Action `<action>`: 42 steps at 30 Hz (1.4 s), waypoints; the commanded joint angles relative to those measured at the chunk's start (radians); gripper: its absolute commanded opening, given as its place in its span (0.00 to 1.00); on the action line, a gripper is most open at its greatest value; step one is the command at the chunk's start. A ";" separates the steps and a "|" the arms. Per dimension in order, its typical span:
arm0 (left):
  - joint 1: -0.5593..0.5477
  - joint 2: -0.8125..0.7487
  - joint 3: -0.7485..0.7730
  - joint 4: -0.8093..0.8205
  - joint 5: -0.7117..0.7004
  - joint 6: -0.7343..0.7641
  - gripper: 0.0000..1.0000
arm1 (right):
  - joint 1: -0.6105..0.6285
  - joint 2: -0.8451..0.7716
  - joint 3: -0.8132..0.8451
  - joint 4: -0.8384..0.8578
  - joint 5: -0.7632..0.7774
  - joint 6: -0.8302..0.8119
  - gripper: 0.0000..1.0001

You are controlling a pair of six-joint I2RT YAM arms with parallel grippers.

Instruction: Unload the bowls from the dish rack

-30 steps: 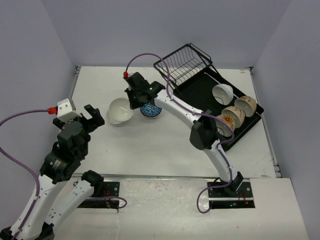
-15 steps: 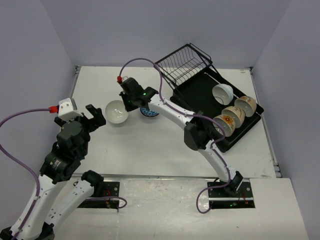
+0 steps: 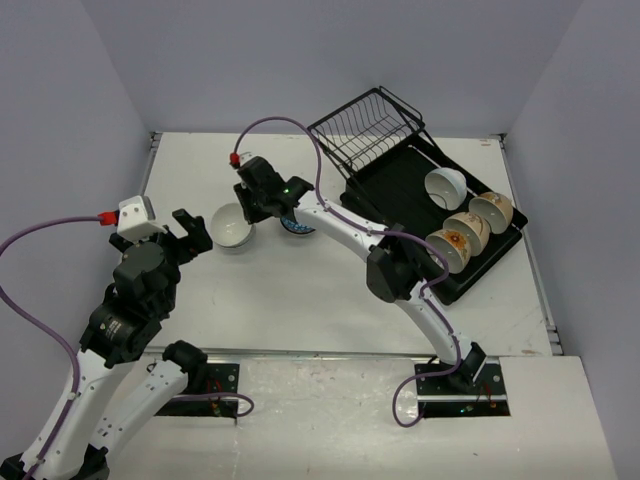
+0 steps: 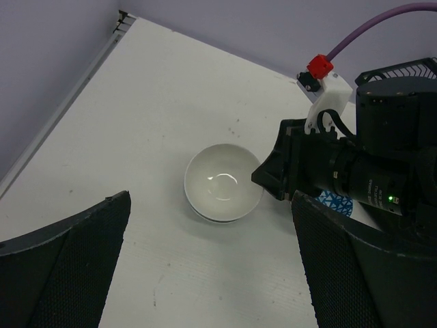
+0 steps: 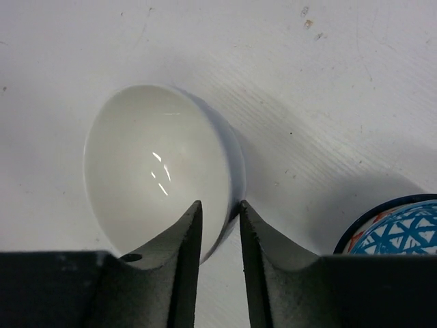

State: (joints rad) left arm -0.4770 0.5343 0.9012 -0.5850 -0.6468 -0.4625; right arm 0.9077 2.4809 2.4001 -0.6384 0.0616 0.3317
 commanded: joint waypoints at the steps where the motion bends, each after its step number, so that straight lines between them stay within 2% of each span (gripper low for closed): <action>1: 0.009 0.000 -0.010 0.042 0.007 0.027 1.00 | 0.008 -0.022 0.036 0.055 -0.005 -0.008 0.31; 2: 0.009 0.000 -0.010 0.042 0.009 0.027 1.00 | 0.008 -0.025 0.036 0.057 -0.003 -0.008 0.37; 4: 0.009 0.001 -0.010 0.042 0.009 0.027 1.00 | 0.008 -0.036 0.033 0.055 -0.003 -0.008 0.39; 5: 0.009 0.001 -0.010 0.042 0.010 0.027 1.00 | 0.007 -0.049 0.031 0.055 -0.005 -0.008 0.43; 9: 0.009 0.003 -0.010 0.042 0.012 0.027 1.00 | 0.008 -0.089 0.025 0.052 -0.023 -0.014 0.43; 11: 0.009 0.004 -0.010 0.042 0.009 0.025 1.00 | 0.008 -0.131 0.010 0.065 -0.023 -0.017 0.37; 12: 0.009 0.003 -0.010 0.040 0.009 0.025 1.00 | 0.008 -0.146 -0.025 0.074 -0.019 -0.019 0.31; 13: 0.009 0.001 -0.010 0.042 0.009 0.025 1.00 | 0.008 -0.161 -0.047 0.085 -0.017 -0.019 0.16; 14: 0.009 0.001 -0.010 0.040 0.007 0.025 1.00 | 0.007 -0.183 -0.077 0.101 -0.017 -0.019 0.09; 15: 0.009 0.001 -0.010 0.040 0.009 0.025 1.00 | 0.007 -0.185 -0.084 0.102 -0.016 -0.017 0.07; 20: 0.009 0.001 -0.010 0.040 0.007 0.024 1.00 | 0.008 -0.154 -0.087 0.074 -0.013 -0.007 0.09; 25: 0.009 0.003 -0.010 0.040 0.009 0.025 1.00 | 0.010 -0.165 -0.182 0.123 -0.039 0.038 0.10; 31: 0.009 0.001 -0.012 0.042 0.010 0.027 1.00 | 0.019 -0.140 -0.211 0.132 -0.052 0.053 0.07; 37: 0.009 0.006 -0.010 0.042 0.012 0.028 1.00 | 0.020 -0.184 -0.245 0.167 -0.034 0.053 0.07; 42: 0.009 0.003 -0.012 0.042 0.010 0.028 1.00 | 0.017 -0.120 -0.174 0.132 -0.057 0.053 0.04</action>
State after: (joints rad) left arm -0.4770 0.5346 0.9009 -0.5846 -0.6380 -0.4595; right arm 0.9115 2.3604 2.1773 -0.5018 0.0319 0.3706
